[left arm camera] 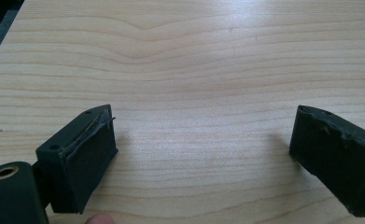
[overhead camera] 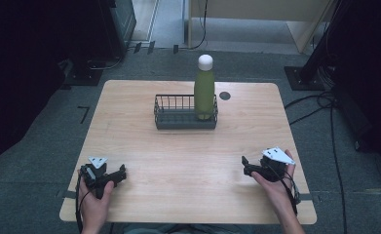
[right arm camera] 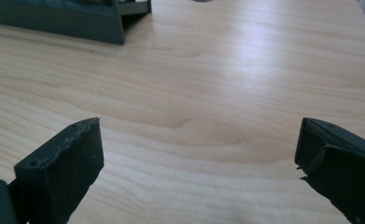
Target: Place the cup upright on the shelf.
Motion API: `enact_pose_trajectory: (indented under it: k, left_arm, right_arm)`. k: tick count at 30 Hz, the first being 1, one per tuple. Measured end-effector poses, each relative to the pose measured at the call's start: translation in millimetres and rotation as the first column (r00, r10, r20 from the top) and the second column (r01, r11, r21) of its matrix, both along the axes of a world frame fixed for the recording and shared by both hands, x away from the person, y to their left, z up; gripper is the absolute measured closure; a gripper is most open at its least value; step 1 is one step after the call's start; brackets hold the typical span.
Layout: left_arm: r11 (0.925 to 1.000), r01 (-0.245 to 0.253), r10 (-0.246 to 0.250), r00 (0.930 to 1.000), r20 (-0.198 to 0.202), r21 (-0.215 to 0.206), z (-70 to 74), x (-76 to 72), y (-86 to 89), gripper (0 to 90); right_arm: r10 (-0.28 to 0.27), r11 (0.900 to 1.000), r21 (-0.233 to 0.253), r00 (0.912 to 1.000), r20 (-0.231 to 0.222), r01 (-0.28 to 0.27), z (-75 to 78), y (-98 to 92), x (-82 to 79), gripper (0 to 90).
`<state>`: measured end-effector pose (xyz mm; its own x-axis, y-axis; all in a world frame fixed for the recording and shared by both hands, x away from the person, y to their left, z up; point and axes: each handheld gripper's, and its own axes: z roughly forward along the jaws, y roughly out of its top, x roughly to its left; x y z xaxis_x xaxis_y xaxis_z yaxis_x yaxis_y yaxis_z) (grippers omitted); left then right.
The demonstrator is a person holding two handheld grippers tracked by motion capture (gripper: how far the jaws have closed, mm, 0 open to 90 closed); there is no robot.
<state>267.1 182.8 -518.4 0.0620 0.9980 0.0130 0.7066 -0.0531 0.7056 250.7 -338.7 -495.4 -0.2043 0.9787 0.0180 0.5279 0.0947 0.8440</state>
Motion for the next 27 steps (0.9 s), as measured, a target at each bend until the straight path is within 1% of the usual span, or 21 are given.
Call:
enact_pose_trajectory:
  k: [5,8,9,10,13,17,21,23,25,27]
  left_arm:
    - [1.0000,0.000,0.000,1.0000,0.000,0.000,0.0,0.0,0.0,7.4]
    - [1.0000,0.000,0.000,1.0000,0.000,0.000,0.0,0.0,0.0,7.4]
    - [1.0000,0.000,0.000,1.0000,0.000,0.000,0.0,0.0,0.0,7.4]
    - [1.0000,0.000,0.000,1.0000,0.000,0.000,0.0,0.0,0.0,7.4]
    - [1.0000,0.000,0.000,1.0000,0.000,0.000,0.0,0.0,0.0,7.4]
    - [1.0000,0.000,0.000,1.0000,0.000,0.000,0.0,0.0,0.0,7.4]
    - [1.0000,0.000,0.000,1.0000,0.000,0.000,0.0,0.0,0.0,7.4]
    - [1.0000,0.000,0.000,1.0000,0.000,0.000,0.0,0.0,0.0,7.4]
    - [1.0000,0.000,0.000,1.0000,0.000,0.000,0.0,0.0,0.0,7.4]
    - [1.0000,0.000,0.000,1.0000,0.000,0.000,0.0,0.0,0.0,7.4]
  right_arm:
    - [-0.018,1.000,-0.002,0.9996,-0.020,0.018,-6.8,-8.4,-8.4,1.0]
    - [-0.036,0.999,-0.001,0.9983,-0.045,0.036,-13.2,-14.8,-14.5,1.0]
    - [-0.036,0.999,-0.001,0.9983,-0.045,0.036,-13.2,-14.8,-14.5,1.0]
    - [-0.041,0.999,0.000,0.9975,-0.058,0.041,-16.4,-18.2,-17.3,1.0]
    - [-0.050,0.999,-0.003,0.9962,-0.071,0.050,-19.0,-21.2,-19.8,1.0]
    - [-0.070,0.997,-0.020,0.9923,-0.102,0.068,-22.9,-27.2,-24.2,1.0]
    - [-0.082,0.996,-0.040,0.9896,-0.118,0.078,-26.5,-30.4,-27.4,1.0]
    - [-0.093,0.995,-0.060,0.9870,-0.131,0.086,-29.1,-31.3,-28.6,1.0]
    - [-0.103,0.993,-0.065,0.9828,-0.153,0.094,-30.8,-31.8,-29.6,1.1]
    - [-0.108,0.993,-0.073,0.9819,-0.156,0.097,-31.0,-31.9,-31.6,1.1]
